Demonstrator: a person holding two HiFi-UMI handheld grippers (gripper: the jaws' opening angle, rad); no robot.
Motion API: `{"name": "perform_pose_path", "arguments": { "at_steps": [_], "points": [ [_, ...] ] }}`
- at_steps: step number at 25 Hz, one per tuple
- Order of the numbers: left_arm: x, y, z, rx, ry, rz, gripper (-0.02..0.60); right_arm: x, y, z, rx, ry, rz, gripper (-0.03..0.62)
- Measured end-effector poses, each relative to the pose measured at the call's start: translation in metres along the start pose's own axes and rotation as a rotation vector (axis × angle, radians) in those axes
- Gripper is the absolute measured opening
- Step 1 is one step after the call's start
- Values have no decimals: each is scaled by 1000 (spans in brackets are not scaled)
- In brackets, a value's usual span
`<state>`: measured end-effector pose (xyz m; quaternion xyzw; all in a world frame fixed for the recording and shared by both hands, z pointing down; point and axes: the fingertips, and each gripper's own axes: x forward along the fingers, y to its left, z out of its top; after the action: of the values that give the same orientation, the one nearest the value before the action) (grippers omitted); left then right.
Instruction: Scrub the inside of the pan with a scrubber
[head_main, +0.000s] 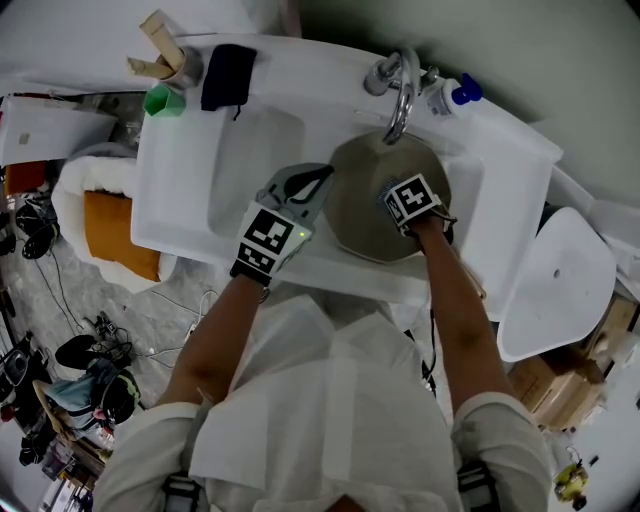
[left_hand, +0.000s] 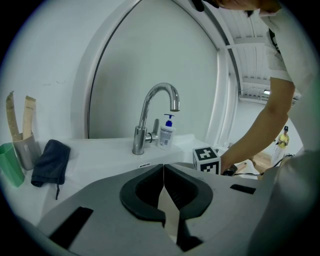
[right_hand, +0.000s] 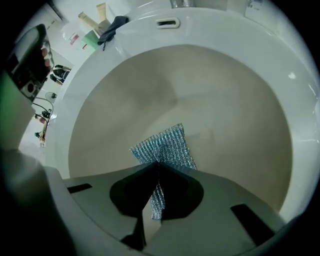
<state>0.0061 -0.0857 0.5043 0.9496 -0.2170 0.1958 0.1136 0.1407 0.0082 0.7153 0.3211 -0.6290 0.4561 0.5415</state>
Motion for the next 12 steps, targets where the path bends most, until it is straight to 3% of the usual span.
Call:
{"name": "perform_pose_path", "arguments": {
  "at_steps": [7,12],
  "points": [
    [-4,4,-1,-11,-5,13,17,10,51,-3,-83,12,109,14],
    [-9,7,-3,-12,-13,25,17,23,78,21,-104,-100,137,14]
  ]
}}
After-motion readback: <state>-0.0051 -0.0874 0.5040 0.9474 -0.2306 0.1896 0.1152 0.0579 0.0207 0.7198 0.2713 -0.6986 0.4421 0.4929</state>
